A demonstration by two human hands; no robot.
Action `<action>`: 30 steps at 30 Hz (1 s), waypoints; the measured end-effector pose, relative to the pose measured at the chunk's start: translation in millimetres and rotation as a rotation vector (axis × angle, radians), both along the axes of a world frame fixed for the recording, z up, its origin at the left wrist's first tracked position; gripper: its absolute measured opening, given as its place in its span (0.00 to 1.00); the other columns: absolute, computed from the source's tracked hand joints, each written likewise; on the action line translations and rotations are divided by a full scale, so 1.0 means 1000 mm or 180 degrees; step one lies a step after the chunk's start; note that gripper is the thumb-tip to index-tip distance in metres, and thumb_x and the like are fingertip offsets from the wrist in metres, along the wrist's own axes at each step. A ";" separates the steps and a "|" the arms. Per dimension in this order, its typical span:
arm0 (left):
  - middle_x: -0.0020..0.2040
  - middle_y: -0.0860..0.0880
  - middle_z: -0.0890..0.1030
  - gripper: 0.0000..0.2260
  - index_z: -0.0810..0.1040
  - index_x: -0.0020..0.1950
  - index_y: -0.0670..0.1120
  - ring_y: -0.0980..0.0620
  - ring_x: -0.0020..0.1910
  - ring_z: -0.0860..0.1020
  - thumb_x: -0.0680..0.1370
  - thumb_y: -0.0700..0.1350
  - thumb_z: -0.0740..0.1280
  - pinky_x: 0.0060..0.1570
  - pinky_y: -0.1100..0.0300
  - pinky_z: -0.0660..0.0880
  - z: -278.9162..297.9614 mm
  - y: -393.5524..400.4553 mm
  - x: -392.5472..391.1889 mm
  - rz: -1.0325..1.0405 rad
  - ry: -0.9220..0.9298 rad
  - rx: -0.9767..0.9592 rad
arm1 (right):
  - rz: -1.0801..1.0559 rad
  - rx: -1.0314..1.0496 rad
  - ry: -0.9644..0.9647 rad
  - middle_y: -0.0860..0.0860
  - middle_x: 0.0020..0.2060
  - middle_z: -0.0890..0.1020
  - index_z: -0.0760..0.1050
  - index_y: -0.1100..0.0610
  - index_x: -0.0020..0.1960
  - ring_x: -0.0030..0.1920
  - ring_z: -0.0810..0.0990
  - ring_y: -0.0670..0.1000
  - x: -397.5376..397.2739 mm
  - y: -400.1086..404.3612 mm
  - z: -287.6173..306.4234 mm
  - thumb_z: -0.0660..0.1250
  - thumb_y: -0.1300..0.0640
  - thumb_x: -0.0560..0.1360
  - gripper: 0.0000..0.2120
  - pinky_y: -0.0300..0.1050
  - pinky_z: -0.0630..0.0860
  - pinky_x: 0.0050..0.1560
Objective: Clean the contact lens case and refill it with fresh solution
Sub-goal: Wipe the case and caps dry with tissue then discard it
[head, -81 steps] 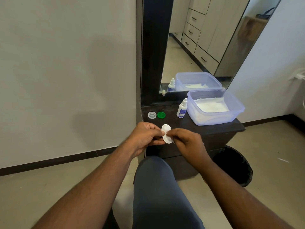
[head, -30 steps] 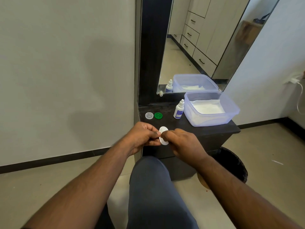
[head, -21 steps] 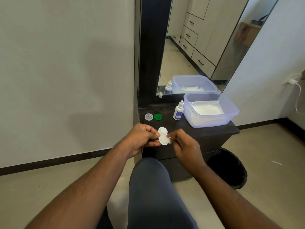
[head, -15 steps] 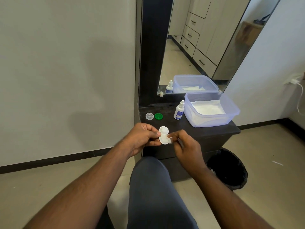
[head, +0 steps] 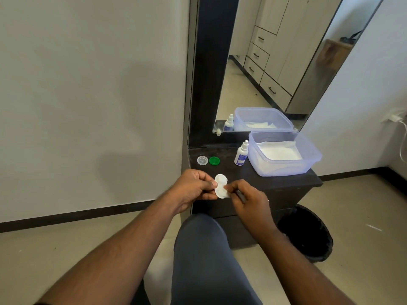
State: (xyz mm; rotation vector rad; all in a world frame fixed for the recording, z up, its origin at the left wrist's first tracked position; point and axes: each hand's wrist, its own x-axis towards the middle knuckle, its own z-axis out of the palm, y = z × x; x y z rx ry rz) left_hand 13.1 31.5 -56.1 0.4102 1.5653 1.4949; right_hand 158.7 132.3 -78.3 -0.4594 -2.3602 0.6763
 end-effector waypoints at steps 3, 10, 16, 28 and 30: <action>0.39 0.40 0.83 0.02 0.80 0.45 0.35 0.49 0.36 0.83 0.75 0.33 0.68 0.33 0.64 0.80 0.000 -0.001 0.000 0.0019 -0.0061 -0.0001 | 0.0127 0.0085 0.0009 0.50 0.41 0.84 0.80 0.57 0.46 0.42 0.82 0.49 0.000 -0.002 -0.002 0.69 0.64 0.72 0.05 0.50 0.81 0.40; 0.39 0.41 0.84 0.02 0.80 0.44 0.36 0.50 0.35 0.83 0.75 0.33 0.68 0.35 0.61 0.82 0.000 -0.001 -0.002 0.0001 -0.0180 0.0025 | 0.0011 -0.0618 0.0116 0.45 0.42 0.83 0.80 0.55 0.45 0.46 0.82 0.41 -0.002 0.010 0.001 0.72 0.67 0.71 0.08 0.32 0.77 0.47; 0.38 0.41 0.83 0.02 0.79 0.45 0.36 0.51 0.34 0.82 0.76 0.33 0.67 0.33 0.63 0.81 0.000 -0.001 -0.002 -0.0071 -0.0165 0.0045 | 0.0273 0.0644 -0.0150 0.50 0.44 0.84 0.80 0.56 0.49 0.43 0.83 0.49 0.001 0.013 0.003 0.73 0.65 0.70 0.09 0.42 0.80 0.42; 0.37 0.41 0.82 0.03 0.79 0.44 0.37 0.50 0.34 0.82 0.77 0.33 0.66 0.34 0.61 0.81 0.001 -0.002 -0.001 -0.0070 -0.0138 0.0036 | 0.0262 0.0502 -0.0217 0.50 0.43 0.83 0.76 0.55 0.50 0.41 0.81 0.49 0.000 0.010 0.008 0.73 0.61 0.70 0.11 0.45 0.79 0.39; 0.38 0.40 0.82 0.04 0.79 0.43 0.37 0.50 0.34 0.82 0.77 0.33 0.66 0.34 0.60 0.82 0.001 -0.002 -0.002 -0.0074 -0.0128 0.0027 | 0.0177 0.0305 -0.0153 0.51 0.42 0.83 0.75 0.56 0.48 0.39 0.79 0.48 -0.002 0.006 0.006 0.73 0.62 0.70 0.10 0.39 0.76 0.38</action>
